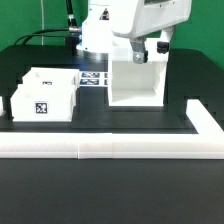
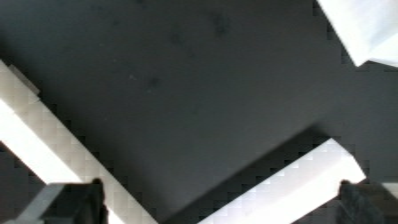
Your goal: Assemble drawer
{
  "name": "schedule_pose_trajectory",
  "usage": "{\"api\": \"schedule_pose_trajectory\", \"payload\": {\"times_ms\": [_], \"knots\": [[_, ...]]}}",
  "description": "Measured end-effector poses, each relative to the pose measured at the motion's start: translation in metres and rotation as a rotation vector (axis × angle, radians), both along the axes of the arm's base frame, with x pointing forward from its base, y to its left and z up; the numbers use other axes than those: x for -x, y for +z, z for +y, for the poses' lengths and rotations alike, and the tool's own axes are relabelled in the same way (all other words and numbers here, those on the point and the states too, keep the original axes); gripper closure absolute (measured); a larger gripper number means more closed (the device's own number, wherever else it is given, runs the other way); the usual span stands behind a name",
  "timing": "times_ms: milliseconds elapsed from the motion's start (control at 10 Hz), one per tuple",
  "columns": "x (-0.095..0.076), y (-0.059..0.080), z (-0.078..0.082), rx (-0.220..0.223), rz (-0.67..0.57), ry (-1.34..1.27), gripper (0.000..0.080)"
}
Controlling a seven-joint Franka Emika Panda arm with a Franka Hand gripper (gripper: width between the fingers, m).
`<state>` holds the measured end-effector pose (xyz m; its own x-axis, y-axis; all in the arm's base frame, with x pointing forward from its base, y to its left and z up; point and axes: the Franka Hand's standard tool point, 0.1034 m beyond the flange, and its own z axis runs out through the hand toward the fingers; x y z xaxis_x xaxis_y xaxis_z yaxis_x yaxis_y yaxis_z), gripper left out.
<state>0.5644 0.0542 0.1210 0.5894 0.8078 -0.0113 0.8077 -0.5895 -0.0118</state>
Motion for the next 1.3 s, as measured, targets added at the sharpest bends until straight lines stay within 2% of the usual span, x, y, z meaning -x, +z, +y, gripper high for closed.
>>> {"api": "schedule_pose_trajectory", "payload": {"times_ms": [100, 200, 500, 600, 1100, 1300], "knots": [[0.003, 0.002, 0.0, 0.0, 0.0, -0.021, 0.015], [0.014, 0.007, -0.002, 0.005, -0.002, -0.063, 0.015], [0.062, 0.019, 0.013, 0.017, -0.021, -0.328, 0.015], [0.069, 0.021, 0.019, 0.019, -0.019, -0.381, 0.015], [0.071, 0.019, 0.017, 0.02, -0.014, -0.378, 0.015], [0.098, 0.016, 0.018, 0.029, -0.009, -0.551, 0.015]]}}
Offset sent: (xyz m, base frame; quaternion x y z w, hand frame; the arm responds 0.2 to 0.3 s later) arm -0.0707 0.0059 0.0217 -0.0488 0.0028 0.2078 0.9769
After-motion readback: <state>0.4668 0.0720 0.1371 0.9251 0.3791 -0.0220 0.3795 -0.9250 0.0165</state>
